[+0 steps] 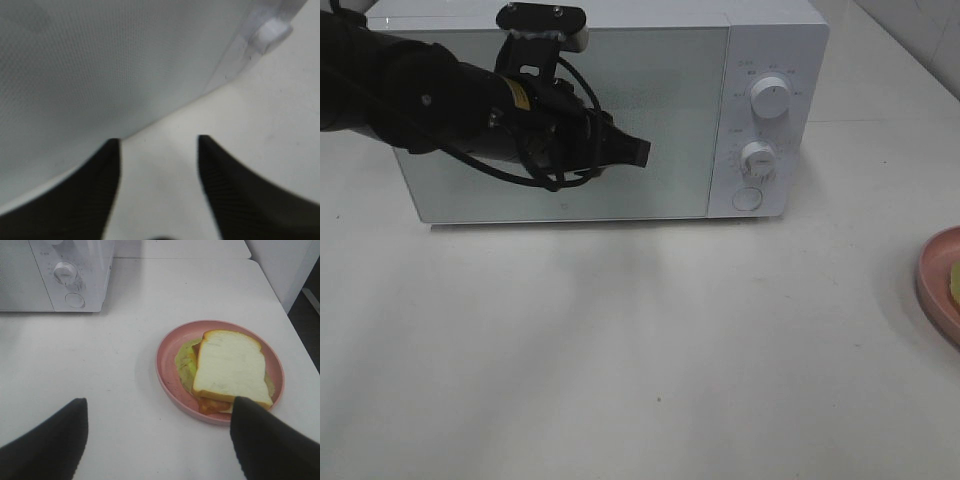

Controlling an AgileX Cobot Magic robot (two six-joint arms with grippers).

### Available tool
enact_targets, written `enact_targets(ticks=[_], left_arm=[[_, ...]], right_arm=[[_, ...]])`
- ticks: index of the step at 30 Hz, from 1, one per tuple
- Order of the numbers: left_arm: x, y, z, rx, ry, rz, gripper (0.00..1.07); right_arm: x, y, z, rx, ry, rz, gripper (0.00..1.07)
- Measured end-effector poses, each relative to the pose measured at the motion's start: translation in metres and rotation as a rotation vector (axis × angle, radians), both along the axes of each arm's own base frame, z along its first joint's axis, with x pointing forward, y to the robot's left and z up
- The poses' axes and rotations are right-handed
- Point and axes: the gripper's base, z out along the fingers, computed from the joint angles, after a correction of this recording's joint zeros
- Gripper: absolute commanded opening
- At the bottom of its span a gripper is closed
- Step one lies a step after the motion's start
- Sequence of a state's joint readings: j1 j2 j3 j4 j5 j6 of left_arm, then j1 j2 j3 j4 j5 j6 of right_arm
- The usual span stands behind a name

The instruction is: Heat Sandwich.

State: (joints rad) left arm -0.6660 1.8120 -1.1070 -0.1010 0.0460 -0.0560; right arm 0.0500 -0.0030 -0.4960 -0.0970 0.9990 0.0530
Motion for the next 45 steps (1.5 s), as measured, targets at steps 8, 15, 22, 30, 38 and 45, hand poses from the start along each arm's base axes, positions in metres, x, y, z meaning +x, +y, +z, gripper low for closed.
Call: enact_targets(ticks=[8, 15, 22, 30, 38, 45], left_arm=[[-0.026, 0.016, 0.012, 0.142, 0.226, -0.027, 0.99], [-0.053, 0.034, 0.027, 0.264, 0.405, -0.055, 0.99], [-0.063, 0.045, 0.038, 0.314, 0.452, -0.061, 0.99], [-0.040, 0.091, 0.038, 0.283, 0.535, 0.083, 0.99], [-0.029, 0.134, 0.037, 0.283, 0.638, 0.134, 0.99], [-0.038, 0.172, 0.049, 0.259, 0.635, 0.212, 0.99]], right_arm=[[0.000, 0.000, 0.000, 0.000, 0.000, 0.000, 0.75], [0.000, 0.000, 0.000, 0.000, 0.000, 0.000, 0.75], [0.000, 0.000, 0.000, 0.000, 0.000, 0.000, 0.75], [0.000, 0.000, 0.000, 0.000, 0.000, 0.000, 0.75], [0.000, 0.000, 0.000, 0.000, 0.000, 0.000, 0.75], [0.000, 0.000, 0.000, 0.000, 0.000, 0.000, 0.75]])
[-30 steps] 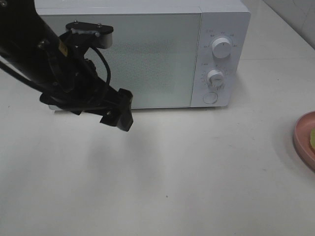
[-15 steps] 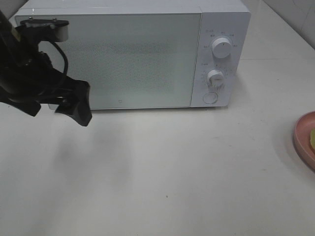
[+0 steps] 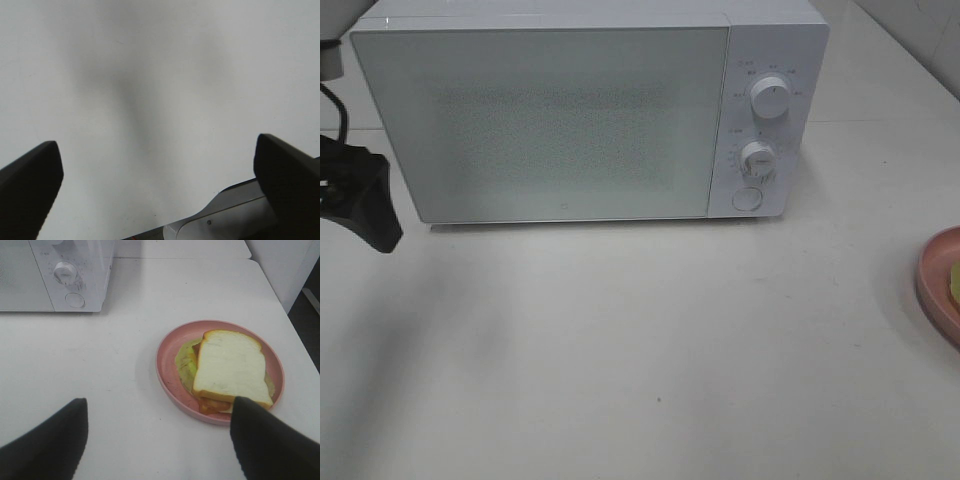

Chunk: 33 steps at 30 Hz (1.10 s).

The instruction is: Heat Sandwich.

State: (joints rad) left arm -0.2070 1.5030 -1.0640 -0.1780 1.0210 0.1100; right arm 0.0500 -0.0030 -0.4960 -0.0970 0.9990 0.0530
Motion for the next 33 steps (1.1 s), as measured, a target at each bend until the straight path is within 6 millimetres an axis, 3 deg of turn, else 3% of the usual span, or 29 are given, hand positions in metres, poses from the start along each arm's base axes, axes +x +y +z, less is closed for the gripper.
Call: enact_targets(ticks=[2, 9, 13, 19, 33], left_arm=[[-0.003, 0.006, 0.003, -0.002, -0.012, 0.017, 0.99], [-0.034, 0.058, 0.023, -0.004, -0.118, 0.186, 0.99], [-0.053, 0.070, 0.031, -0.009, -0.196, 0.248, 0.99], [-0.078, 0.071, 0.038, -0.014, -0.286, 0.260, 0.99], [-0.162, 0.065, 0.045, -0.026, -0.512, 0.253, 0.99]], right_arm=[[0.000, 0.000, 0.000, 0.000, 0.000, 0.000, 0.75], [0.000, 0.000, 0.000, 0.000, 0.000, 0.000, 0.75], [0.000, 0.000, 0.000, 0.000, 0.000, 0.000, 0.75], [0.000, 0.000, 0.000, 0.000, 0.000, 0.000, 0.75], [0.000, 0.000, 0.000, 0.000, 0.000, 0.000, 0.75]])
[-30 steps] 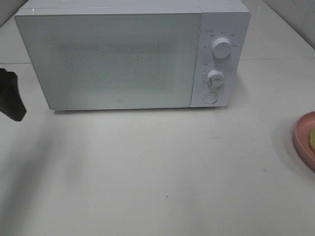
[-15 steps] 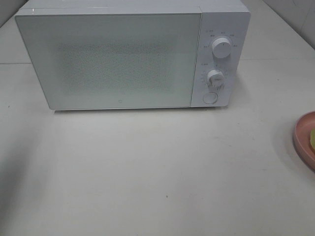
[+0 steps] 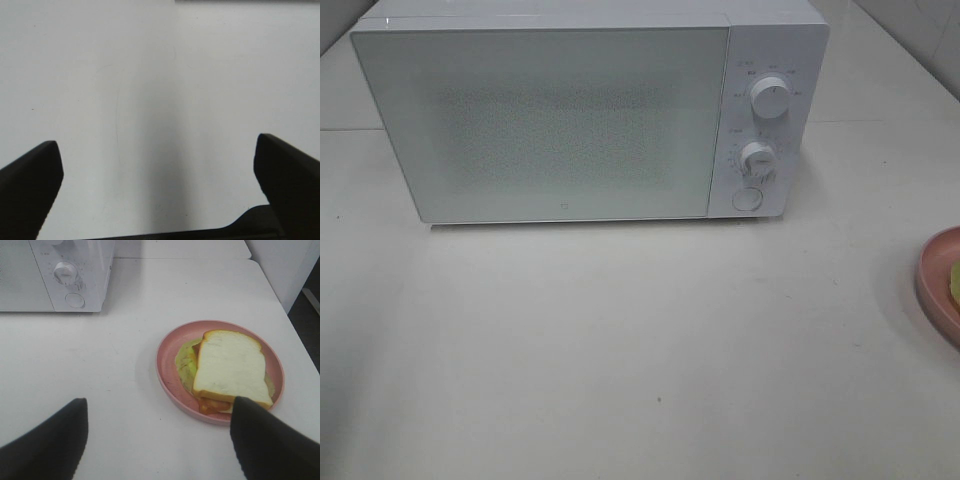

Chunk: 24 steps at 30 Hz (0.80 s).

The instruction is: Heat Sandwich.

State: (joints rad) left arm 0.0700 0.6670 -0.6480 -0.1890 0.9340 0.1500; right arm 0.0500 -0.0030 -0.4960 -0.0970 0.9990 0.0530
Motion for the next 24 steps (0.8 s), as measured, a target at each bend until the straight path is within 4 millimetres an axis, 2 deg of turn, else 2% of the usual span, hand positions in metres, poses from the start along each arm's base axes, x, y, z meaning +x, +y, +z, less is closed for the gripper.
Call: enact_targets(ticks=[2, 3, 8, 17, 24], left_arm=[[-0.004, 0.000, 0.000, 0.001, -0.014, 0.000, 0.99], [-0.014, -0.001, -0.001, 0.003, -0.040, -0.001, 0.99], [-0.034, -0.003, -0.010, 0.007, -0.055, -0.008, 0.99], [-0.052, -0.004, -0.012, 0.010, -0.113, -0.003, 0.99], [-0.064, -0.003, -0.023, 0.005, -0.054, 0.023, 0.99]], right_arm=[[0.000, 0.000, 0.000, 0.000, 0.000, 0.000, 0.75], [0.000, 0.000, 0.000, 0.000, 0.000, 0.000, 0.75], [0.000, 0.000, 0.000, 0.000, 0.000, 0.000, 0.75], [0.000, 0.000, 0.000, 0.000, 0.000, 0.000, 0.75], [0.000, 0.000, 0.000, 0.000, 0.000, 0.000, 0.75]])
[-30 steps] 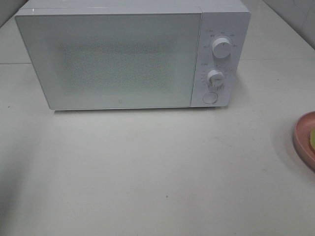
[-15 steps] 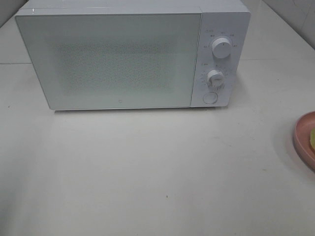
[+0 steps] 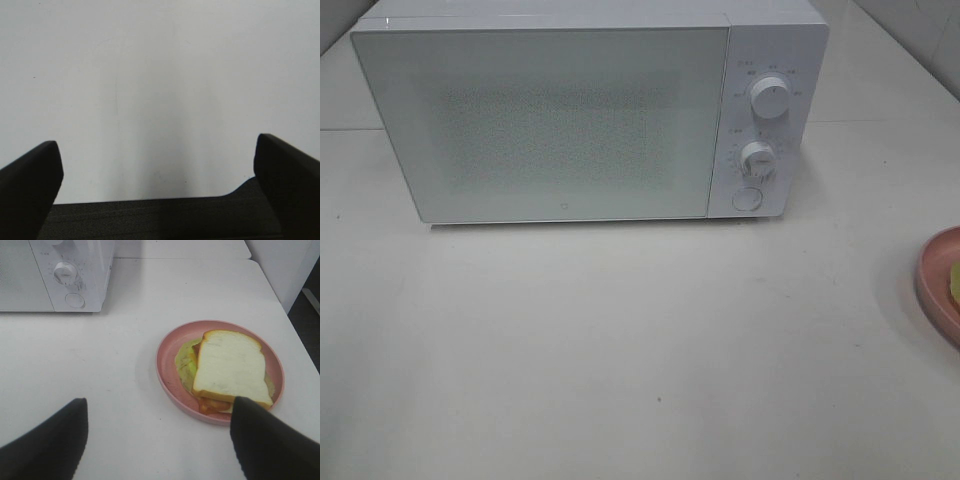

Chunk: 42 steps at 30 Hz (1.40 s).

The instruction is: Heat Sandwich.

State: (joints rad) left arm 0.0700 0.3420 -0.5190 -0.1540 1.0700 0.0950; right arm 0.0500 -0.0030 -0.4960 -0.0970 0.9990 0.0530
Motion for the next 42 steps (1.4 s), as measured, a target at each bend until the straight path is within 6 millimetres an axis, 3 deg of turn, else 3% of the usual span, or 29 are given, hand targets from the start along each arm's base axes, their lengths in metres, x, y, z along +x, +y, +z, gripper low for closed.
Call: enact_targets(ticks=[6, 20, 42], left_arm=[[-0.007, 0.002, 0.001, 0.014, -0.037, 0.023, 0.99], [-0.054, -0.002, 0.006, 0.029, -0.333, 0.026, 0.98], [-0.055, -0.002, 0.006, 0.028, -0.336, 0.027, 0.98]], right_arm=[[0.000, 0.000, 0.000, 0.000, 0.000, 0.000, 0.75], [0.000, 0.000, 0.000, 0.000, 0.000, 0.000, 0.75], [0.000, 0.000, 0.000, 0.000, 0.000, 0.000, 0.75]])
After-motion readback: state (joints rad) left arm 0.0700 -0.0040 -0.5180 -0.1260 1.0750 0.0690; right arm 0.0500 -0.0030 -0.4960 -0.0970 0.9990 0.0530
